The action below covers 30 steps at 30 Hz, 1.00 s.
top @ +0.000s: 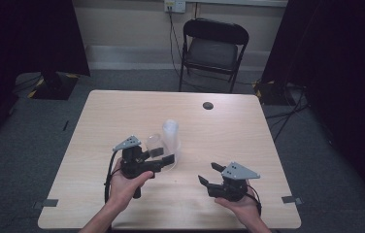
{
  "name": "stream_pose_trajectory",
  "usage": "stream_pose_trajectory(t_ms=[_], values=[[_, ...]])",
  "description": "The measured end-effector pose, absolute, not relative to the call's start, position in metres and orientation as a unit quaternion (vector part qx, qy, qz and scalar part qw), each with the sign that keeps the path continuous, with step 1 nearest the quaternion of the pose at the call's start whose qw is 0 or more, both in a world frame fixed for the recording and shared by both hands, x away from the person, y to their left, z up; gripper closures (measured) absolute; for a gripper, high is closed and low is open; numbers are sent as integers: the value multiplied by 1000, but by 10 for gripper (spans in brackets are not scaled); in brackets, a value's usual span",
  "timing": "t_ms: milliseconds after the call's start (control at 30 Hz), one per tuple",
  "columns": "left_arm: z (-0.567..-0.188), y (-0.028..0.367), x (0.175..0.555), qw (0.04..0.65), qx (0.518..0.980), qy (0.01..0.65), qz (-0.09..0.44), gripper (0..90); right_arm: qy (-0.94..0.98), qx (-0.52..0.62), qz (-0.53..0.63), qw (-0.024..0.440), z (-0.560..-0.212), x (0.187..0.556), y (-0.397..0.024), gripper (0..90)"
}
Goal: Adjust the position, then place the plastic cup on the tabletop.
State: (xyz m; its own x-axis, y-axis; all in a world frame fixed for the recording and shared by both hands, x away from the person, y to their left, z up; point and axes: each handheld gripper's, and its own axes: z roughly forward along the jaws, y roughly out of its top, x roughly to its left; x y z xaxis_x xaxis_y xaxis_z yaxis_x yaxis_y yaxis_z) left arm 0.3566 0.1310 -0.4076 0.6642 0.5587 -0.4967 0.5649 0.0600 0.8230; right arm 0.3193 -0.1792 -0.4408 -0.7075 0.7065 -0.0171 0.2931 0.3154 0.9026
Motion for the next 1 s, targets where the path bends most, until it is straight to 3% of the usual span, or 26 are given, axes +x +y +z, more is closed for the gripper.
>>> stream_pose_trajectory(t_ms=[533, 1000], values=[[-412, 127, 358, 607, 667, 422, -93, 354, 789, 258, 514, 217, -431, 312, -154, 489], [-416, 122, 357, 605, 664, 424, -117, 359, 779, 229, 537, 230, -426, 312, -136, 554]])
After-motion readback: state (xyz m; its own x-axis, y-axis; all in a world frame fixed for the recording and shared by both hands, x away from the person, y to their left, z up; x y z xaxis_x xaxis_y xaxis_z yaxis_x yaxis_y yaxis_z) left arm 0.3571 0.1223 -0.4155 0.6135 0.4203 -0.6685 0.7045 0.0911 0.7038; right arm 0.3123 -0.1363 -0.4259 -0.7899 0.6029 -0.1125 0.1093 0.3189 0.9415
